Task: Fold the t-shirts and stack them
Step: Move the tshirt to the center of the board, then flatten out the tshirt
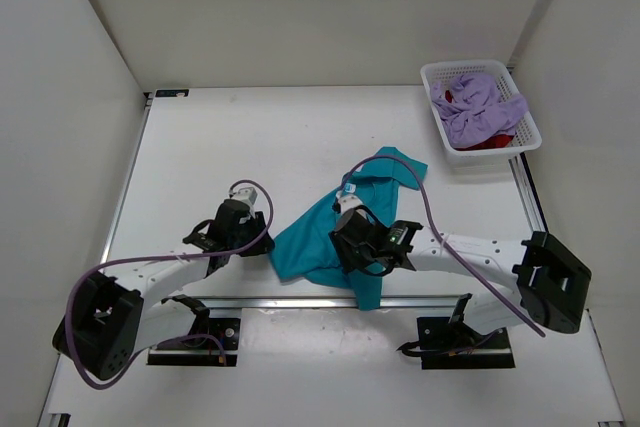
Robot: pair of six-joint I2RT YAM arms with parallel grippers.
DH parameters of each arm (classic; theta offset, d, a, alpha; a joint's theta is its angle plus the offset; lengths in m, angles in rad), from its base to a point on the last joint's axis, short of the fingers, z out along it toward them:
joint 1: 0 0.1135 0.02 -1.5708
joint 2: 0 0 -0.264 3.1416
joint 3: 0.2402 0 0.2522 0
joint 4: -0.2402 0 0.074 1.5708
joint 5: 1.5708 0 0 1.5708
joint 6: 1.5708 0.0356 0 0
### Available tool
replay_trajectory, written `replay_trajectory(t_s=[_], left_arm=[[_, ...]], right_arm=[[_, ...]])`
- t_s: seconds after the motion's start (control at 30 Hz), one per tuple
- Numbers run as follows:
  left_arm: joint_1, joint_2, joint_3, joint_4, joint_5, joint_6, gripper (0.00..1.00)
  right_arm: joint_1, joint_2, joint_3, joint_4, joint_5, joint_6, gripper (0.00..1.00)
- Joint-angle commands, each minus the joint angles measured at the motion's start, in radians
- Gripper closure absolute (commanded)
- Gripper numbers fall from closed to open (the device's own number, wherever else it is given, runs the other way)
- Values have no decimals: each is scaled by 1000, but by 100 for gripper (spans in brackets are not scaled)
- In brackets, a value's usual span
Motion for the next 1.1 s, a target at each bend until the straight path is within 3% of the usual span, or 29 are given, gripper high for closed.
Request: replay_trajectory(t_s=[0.0, 0.1, 0.17, 0.27, 0.43, 0.53, 0.63, 0.8, 0.87, 0.97, 1.07], left_arm=[[4, 4, -27, 45, 34, -5, 56], [-5, 9, -31, 74, 50, -27, 63], [-6, 4, -24, 88, 70, -38, 68], [-24, 7, -5, 117, 88, -62, 78], [-50, 13, 42, 152, 116, -99, 91], [-47, -2, 102, 126, 120, -96, 97], [-7, -34, 194, 8, 126, -64, 100], [65, -99, 456, -294, 58, 69, 100], [47, -79, 614, -484, -8, 125, 97], [-5, -45, 671, -627, -99, 173, 88], [25, -25, 537, -623, -95, 180, 66]], right_arm=[[5, 19, 21, 17, 24, 26, 53], [8, 40, 32, -4, 38, 37, 66], [13, 33, 38, -21, 72, 52, 81], [2, -4, 38, -29, 87, 58, 91], [-56, -156, -15, -47, 67, 70, 98], [-162, -303, -68, -29, -8, 58, 100], [-355, -476, -143, -4, -148, 29, 100], [-701, -676, -284, 12, -368, -5, 100], [-763, -716, -330, 46, -449, 4, 100], [-754, -742, -391, 65, -438, 27, 100], [-685, -733, -405, 57, -365, 57, 100]])
